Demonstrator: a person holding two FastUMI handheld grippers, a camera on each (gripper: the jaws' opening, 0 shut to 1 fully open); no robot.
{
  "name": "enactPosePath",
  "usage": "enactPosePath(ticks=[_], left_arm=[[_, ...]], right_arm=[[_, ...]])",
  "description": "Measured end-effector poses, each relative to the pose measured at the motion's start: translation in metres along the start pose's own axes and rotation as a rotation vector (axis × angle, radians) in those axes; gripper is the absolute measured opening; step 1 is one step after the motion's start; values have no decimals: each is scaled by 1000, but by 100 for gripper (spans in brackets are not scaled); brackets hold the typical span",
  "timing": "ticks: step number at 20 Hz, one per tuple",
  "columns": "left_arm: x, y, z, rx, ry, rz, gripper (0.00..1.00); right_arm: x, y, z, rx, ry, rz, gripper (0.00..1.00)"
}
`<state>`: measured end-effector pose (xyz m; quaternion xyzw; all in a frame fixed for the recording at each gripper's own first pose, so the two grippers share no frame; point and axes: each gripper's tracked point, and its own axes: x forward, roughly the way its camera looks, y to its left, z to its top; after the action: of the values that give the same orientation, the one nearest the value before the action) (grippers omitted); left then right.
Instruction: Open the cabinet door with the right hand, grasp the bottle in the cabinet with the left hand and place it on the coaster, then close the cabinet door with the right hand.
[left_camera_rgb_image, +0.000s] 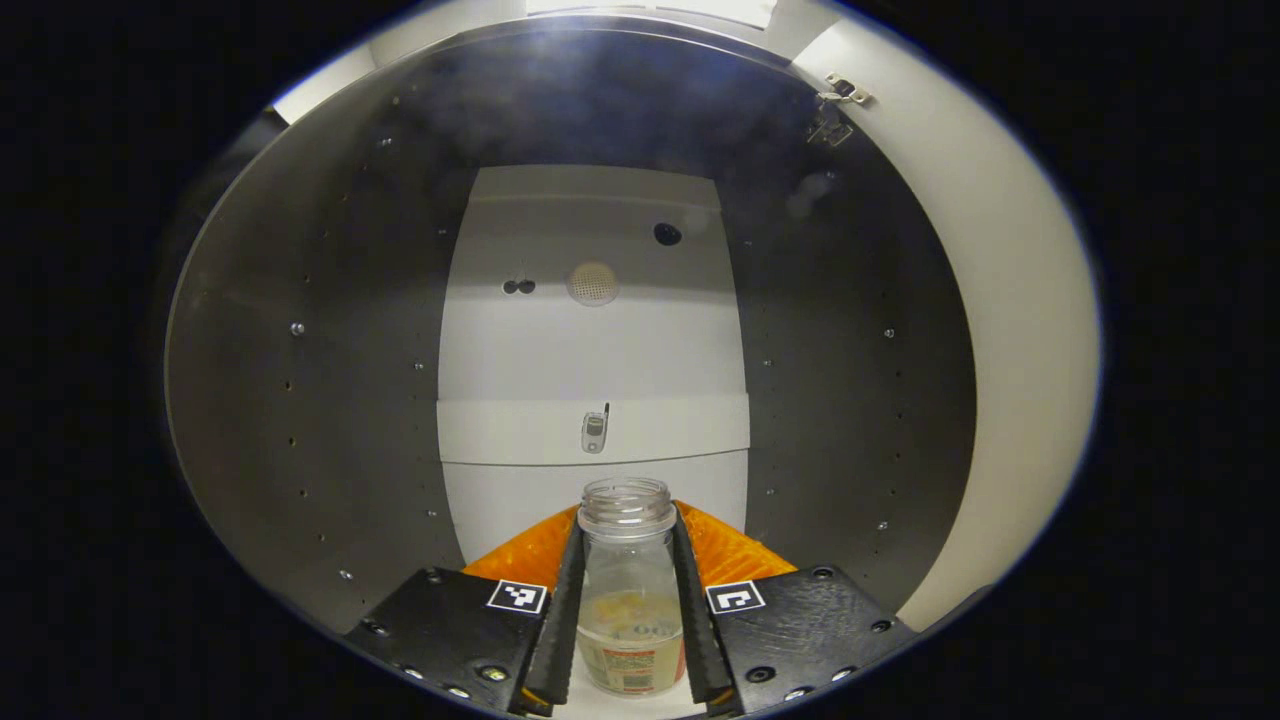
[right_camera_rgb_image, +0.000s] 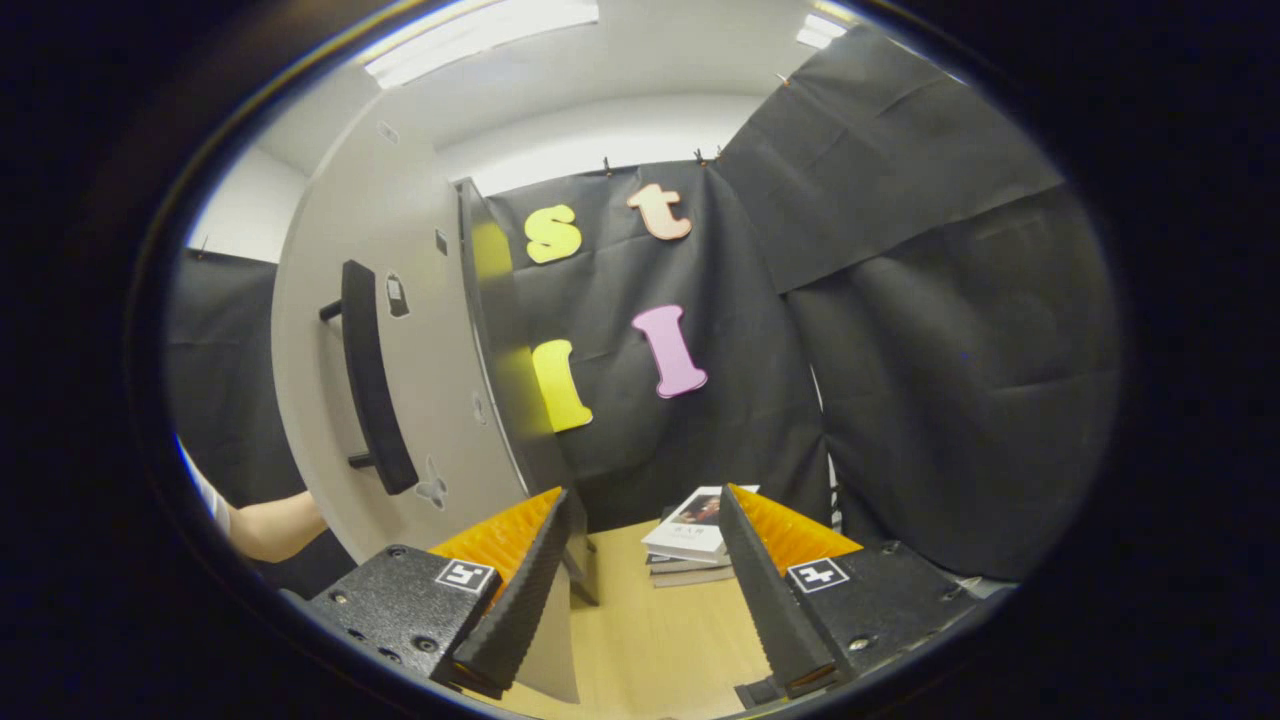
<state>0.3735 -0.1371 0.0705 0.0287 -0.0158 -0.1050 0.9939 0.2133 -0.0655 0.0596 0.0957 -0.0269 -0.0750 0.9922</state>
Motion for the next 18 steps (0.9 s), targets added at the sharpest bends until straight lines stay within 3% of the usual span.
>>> enactPosePath(ticks=[8,13,18], left_arm=[[-89,19,27,4,-58,-2,43],[-165,40,22,-58,-64,31,43],[-237,92,-14,19,-54,218,43]], right_arm=[[5,20,2,-32,-4,41,92],[5,39,7,-58,-13,88,92],[0,49,29,-34,-77,119,92]])
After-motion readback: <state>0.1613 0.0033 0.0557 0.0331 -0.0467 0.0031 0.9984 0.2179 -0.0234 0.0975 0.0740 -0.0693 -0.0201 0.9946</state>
